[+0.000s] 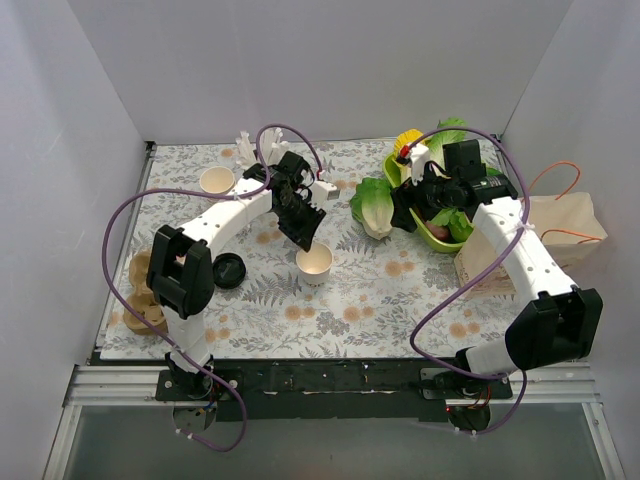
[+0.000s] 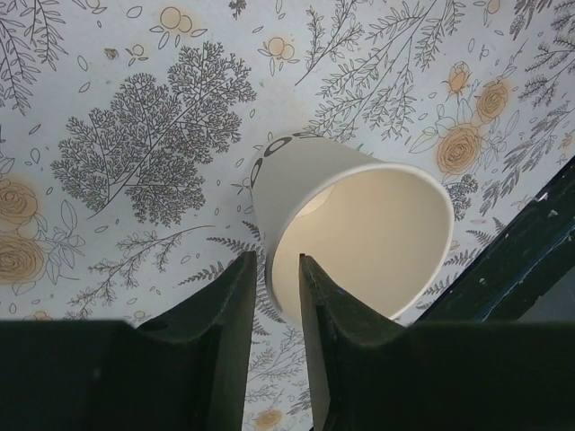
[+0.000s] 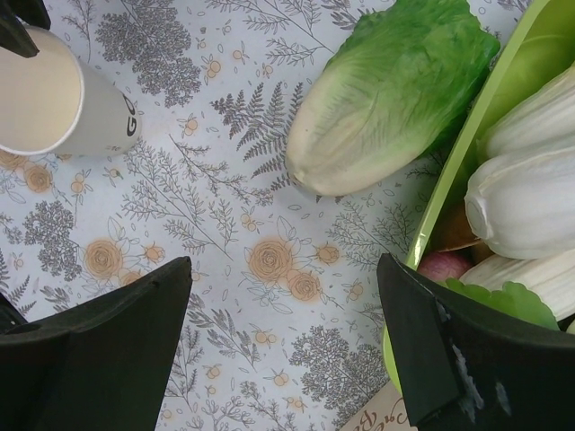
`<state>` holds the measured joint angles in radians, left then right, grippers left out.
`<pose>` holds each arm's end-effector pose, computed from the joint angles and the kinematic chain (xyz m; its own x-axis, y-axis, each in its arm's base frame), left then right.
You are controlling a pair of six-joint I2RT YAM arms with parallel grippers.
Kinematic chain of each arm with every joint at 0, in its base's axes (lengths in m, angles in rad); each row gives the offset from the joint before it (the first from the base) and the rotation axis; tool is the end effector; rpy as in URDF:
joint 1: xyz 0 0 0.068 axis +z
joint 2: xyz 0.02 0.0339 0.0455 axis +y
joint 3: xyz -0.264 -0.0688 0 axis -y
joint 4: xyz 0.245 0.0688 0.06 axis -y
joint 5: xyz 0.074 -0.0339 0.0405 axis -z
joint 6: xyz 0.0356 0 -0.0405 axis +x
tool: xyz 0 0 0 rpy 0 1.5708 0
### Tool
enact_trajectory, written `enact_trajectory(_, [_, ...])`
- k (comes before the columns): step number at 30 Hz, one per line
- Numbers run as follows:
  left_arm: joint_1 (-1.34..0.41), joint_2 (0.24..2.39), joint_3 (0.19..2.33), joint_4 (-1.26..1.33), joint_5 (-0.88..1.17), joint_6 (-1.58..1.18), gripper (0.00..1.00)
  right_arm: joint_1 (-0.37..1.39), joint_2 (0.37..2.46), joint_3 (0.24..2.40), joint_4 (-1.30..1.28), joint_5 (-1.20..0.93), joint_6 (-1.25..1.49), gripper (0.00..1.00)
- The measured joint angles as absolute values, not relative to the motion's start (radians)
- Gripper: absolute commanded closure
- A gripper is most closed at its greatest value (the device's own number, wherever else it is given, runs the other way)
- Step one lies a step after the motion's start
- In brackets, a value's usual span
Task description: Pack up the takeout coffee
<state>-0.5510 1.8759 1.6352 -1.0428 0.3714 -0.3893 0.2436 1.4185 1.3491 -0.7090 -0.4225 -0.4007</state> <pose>0.3186 -0.2110 0.2624 -0.9744 0.1836 -0.1301 0.2223 0.8753 -0.4295 0.2918 0.0876 0.3426 -0.4311 -0.4737 -0.7679 -0.7293 0.6841 -0.0126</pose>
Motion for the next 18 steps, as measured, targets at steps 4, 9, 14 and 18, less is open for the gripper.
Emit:
enact_trajectory(4, [-0.551,1.876,1.663,-1.066,0.372,-0.391,0.63,0.244,1.431,1.349,-0.709,-0.423,-0.401,0.09])
enact_trajectory(9, [-0.543,1.806,1.75,-1.047,0.332,-0.388,0.54,0.244,1.44,1.349,-0.709,-0.422,-0.409,0.09])
enact_trajectory(14, [-0.445,1.622,1.711,-1.073,0.268,-0.398,0.58,0.244,1.44,1.349,-0.709,-0.423,-0.417,0.09])
enact_trajectory(18, [-0.29,1.501,1.51,-1.109,0.227,-0.44,0.63,0.244,1.441,1.349,-0.708,-0.426,-0.418,0.09])
